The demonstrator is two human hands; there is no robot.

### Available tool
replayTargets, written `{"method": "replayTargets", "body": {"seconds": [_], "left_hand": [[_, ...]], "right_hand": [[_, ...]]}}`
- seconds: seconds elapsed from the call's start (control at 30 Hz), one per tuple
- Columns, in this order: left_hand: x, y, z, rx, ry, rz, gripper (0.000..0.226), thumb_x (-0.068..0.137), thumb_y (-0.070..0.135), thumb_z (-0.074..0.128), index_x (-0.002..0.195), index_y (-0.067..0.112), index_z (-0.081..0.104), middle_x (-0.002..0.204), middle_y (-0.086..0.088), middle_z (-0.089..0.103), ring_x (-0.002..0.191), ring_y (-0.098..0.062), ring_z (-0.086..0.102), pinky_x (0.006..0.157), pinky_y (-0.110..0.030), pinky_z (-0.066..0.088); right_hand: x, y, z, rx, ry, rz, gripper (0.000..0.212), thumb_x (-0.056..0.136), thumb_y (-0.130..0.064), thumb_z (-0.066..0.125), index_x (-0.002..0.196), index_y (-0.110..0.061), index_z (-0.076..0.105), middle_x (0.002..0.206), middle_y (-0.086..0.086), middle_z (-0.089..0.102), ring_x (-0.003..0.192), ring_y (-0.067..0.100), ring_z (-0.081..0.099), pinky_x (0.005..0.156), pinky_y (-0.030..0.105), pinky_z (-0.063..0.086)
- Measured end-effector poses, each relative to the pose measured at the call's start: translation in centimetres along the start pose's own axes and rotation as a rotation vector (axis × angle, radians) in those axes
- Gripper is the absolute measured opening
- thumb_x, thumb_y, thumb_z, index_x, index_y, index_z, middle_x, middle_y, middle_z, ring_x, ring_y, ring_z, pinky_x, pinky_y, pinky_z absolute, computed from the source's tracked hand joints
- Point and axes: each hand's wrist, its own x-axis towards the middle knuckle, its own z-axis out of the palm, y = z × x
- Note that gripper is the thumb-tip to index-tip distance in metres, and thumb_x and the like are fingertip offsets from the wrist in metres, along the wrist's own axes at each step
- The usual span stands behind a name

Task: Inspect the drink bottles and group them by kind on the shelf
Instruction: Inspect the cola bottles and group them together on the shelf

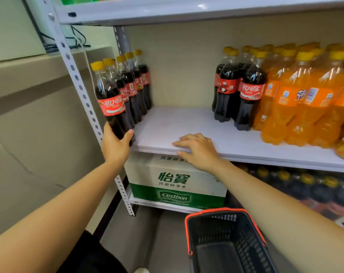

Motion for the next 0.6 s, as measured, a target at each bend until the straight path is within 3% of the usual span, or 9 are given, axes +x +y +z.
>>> {"method": "replayTargets", "body": {"seconds": [0.23,0.37,0.6], "left_hand": [[2.3,-0.9,-0.4,0.016,0.043,0.007,0.052,0.093,0.024,0.073,0.139,0.018,0.048,0.136,-0.004,0.061,0.126,-0.029,0.057,0.102,-0.040,0.044],[2.6,-0.9,0.2,-0.023,-0.008,-0.009,0.066,0.096,0.022,0.070,0.152,0.015,0.036,0.147,-0.007,0.053,0.135,-0.029,0.051,0.113,-0.049,0.042],[2.3,-1.5,-0.3,-0.012,0.000,-0.036,0.061,0.093,0.026,0.075,0.144,0.014,0.044,0.134,-0.010,0.062,0.123,-0.030,0.059,0.099,-0.038,0.046]], "right_hand": [[0.4,-0.1,1.0,0.071,0.115,0.060,0.028,0.098,-0.045,0.063,0.125,-0.044,0.068,0.127,-0.016,0.061,0.120,0.015,0.044,0.090,0.032,0.024],[0.5,-0.1,1.0,0.065,0.106,0.083,0.027,0.097,-0.046,0.063,0.123,-0.046,0.068,0.124,-0.019,0.059,0.118,0.012,0.042,0.090,0.033,0.024],[0.7,0.0,0.6,0.102,0.086,0.096,0.024,0.094,-0.046,0.067,0.119,-0.047,0.070,0.121,-0.020,0.059,0.114,0.010,0.040,0.094,0.036,0.029]]}}
